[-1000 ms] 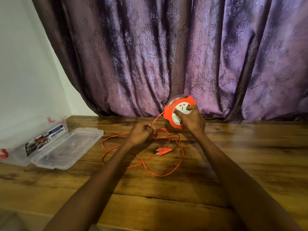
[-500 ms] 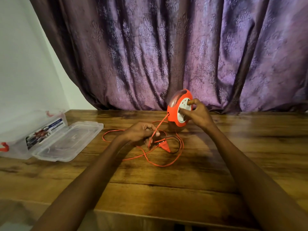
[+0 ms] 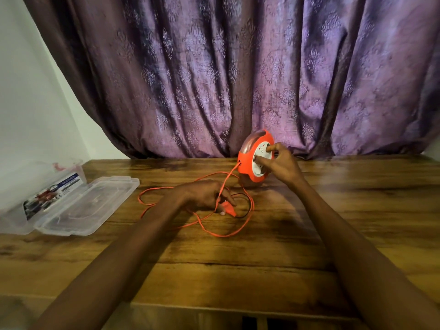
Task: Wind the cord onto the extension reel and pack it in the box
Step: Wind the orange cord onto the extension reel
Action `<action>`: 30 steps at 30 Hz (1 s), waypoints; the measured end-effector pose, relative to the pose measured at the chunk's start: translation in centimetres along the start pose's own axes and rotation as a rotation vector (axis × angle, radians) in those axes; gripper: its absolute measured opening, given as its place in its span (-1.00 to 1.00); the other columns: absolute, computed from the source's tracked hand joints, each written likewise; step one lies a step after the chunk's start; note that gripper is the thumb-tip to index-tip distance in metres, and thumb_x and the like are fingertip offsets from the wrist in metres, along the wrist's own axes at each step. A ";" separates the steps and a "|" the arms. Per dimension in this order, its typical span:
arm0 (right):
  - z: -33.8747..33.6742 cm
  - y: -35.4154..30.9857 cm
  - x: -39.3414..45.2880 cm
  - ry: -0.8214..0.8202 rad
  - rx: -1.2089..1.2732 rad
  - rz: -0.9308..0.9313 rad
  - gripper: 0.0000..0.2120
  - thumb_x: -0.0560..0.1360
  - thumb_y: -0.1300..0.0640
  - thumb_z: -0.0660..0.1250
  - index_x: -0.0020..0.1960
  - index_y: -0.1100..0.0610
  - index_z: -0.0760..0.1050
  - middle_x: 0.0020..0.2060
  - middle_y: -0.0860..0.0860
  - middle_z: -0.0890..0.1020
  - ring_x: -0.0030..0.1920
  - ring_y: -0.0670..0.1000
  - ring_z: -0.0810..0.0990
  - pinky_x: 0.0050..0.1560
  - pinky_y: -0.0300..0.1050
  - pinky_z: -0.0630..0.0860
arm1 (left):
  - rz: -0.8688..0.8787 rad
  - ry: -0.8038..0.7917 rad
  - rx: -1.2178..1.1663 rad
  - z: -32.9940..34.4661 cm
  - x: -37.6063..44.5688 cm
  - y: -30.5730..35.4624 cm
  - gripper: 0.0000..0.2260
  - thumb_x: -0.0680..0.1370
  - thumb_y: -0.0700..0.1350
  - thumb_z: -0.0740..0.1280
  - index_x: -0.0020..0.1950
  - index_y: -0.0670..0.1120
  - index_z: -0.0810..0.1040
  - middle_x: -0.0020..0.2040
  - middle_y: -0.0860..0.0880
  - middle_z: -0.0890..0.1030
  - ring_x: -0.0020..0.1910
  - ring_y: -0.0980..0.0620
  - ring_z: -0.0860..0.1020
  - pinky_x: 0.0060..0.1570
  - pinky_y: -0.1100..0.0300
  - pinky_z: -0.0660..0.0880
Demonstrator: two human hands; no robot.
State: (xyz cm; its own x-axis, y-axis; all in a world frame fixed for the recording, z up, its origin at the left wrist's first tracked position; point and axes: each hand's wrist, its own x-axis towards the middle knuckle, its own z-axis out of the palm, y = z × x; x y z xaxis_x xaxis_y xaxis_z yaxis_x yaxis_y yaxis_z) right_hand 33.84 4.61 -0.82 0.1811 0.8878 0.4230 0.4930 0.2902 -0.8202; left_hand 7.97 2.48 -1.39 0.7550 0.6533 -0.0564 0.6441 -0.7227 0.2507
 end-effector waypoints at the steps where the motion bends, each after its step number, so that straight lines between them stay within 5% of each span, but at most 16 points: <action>1: 0.0 0.0 0.0 -0.001 0.001 -0.002 -0.60 0.31 -0.02 0.60 0.04 0.01 0.50 -0.03 0.01 0.61 0.00 0.04 0.59 0.03 -0.07 0.51 | 0.000 -0.003 0.028 -0.2 0.0 0.1 -0.63 0.38 -0.05 0.54 0.18 0.11 0.65 -0.23 0.25 0.57 -0.27 0.31 0.50 -0.21 0.41 0.40; 6: -0.1 0.0 0.0 0.041 0.037 0.020 -0.57 0.30 -0.08 0.58 0.06 0.00 0.50 -0.01 0.04 0.63 -0.02 0.05 0.62 0.04 0.00 0.57 | -0.038 0.126 -0.277 -0.3 -0.5 -0.2 -0.71 0.46 -0.16 0.51 0.17 -0.10 0.65 -0.05 -0.01 0.62 -0.12 0.12 0.55 -0.06 0.28 0.49; 9: 0.0 -0.2 0.1 0.069 0.028 0.033 -0.57 0.30 -0.10 0.57 0.05 -0.03 0.48 -0.03 0.01 0.61 0.01 0.11 0.64 0.05 0.03 0.56 | -0.121 0.233 -0.598 -0.7 -1.8 -1.0 -0.82 0.53 -0.29 0.41 0.12 -0.22 0.63 -0.19 0.16 0.66 -0.20 0.27 0.55 -0.12 0.40 0.45; 12: 0.1 -0.3 0.2 0.121 -0.038 0.037 -0.56 0.30 -0.18 0.55 0.05 -0.05 0.47 -0.04 -0.02 0.59 0.05 0.12 0.61 -0.02 -0.07 0.46 | -0.243 0.337 -0.759 -1.6 -3.7 -2.3 -0.87 0.57 -0.24 0.35 0.07 -0.25 0.64 -0.15 -0.05 0.60 -0.21 0.06 0.45 -0.22 0.27 0.33; 14: 0.4 -0.5 0.3 0.148 -0.080 0.059 -0.51 0.30 -0.24 0.53 0.10 -0.03 0.48 0.04 0.05 0.64 0.09 0.16 0.61 -0.01 -0.04 0.45 | -0.327 0.424 -0.804 -2.4 -5.2 -3.5 -0.88 0.58 -0.20 0.33 0.03 -0.18 0.65 -0.16 -0.12 0.54 -0.28 0.09 0.42 -0.34 0.31 0.29; 18: 1.0 -1.3 0.9 0.190 -0.117 0.137 -0.43 0.27 -0.35 0.46 0.12 -0.06 0.43 0.13 0.15 0.65 0.15 0.22 0.60 0.08 0.03 0.47 | -0.504 0.543 -0.634 -2.9 -8.1 -6.5 -0.87 0.59 -0.18 0.31 -0.01 -0.17 0.65 -0.24 -0.04 0.53 -0.30 0.12 0.40 -0.40 0.30 0.28; 22: 2.5 -2.4 1.8 0.163 -0.132 0.167 -0.41 0.25 -0.38 0.44 0.12 -0.07 0.43 0.14 0.16 0.64 0.17 0.23 0.59 0.10 0.04 0.48 | -0.679 0.612 -0.403 -2.6 -9.7 -8.5 -0.79 0.55 -0.16 0.37 -0.30 -0.06 0.60 -0.38 0.12 0.60 -0.25 0.08 0.52 -0.30 0.31 0.40; 24: 3.4 -2.9 2.1 0.140 -0.144 0.178 -0.39 0.23 -0.40 0.43 0.12 -0.08 0.42 0.14 0.18 0.65 0.16 0.24 0.60 0.08 0.02 0.47 | -0.797 0.578 -0.261 -2.6 -10.1 -9.1 -0.83 0.52 -0.02 0.41 -0.19 -0.09 0.67 -0.19 -0.02 0.70 -0.09 -0.03 0.63 -0.09 0.17 0.51; 26: 4.4 -3.1 2.1 0.124 -0.147 0.178 -0.39 0.23 -0.42 0.43 0.11 -0.09 0.41 0.12 0.18 0.65 0.15 0.24 0.61 0.06 0.01 0.47 | -0.893 0.501 -0.123 -2.3 -10.3 -9.1 -0.66 0.47 0.19 0.41 -0.05 -0.07 0.70 -0.01 -0.13 0.71 0.06 -0.11 0.64 0.07 0.06 0.56; 28: 5.3 -3.2 1.8 0.115 -0.137 0.176 -0.40 0.24 -0.41 0.43 0.10 -0.08 0.41 0.12 0.17 0.66 0.15 0.23 0.61 0.07 0.01 0.46 | -0.972 0.414 -0.004 -2.0 -10.3 -8.6 -0.47 0.37 0.37 0.33 -0.01 -0.06 0.68 0.05 -0.15 0.69 0.10 -0.16 0.63 0.10 0.03 0.56; 30: 5.9 -3.2 1.6 0.106 -0.113 0.180 -0.41 0.23 -0.40 0.44 0.09 -0.09 0.41 0.13 0.16 0.65 0.16 0.22 0.60 0.09 0.01 0.45 | -1.000 0.370 0.004 -2.0 -10.1 -8.5 -0.50 0.38 0.32 0.33 -0.01 -0.09 0.67 0.07 -0.18 0.67 0.10 -0.17 0.62 0.10 0.04 0.56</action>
State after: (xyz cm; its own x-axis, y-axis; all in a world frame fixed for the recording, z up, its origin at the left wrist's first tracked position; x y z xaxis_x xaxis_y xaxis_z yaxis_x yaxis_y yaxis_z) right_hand 27.47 7.21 0.22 0.3603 0.8773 0.3170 0.5355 0.0837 -0.8404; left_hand -5.32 2.48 -1.00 -0.2008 0.9776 0.0626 0.9516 0.1794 0.2497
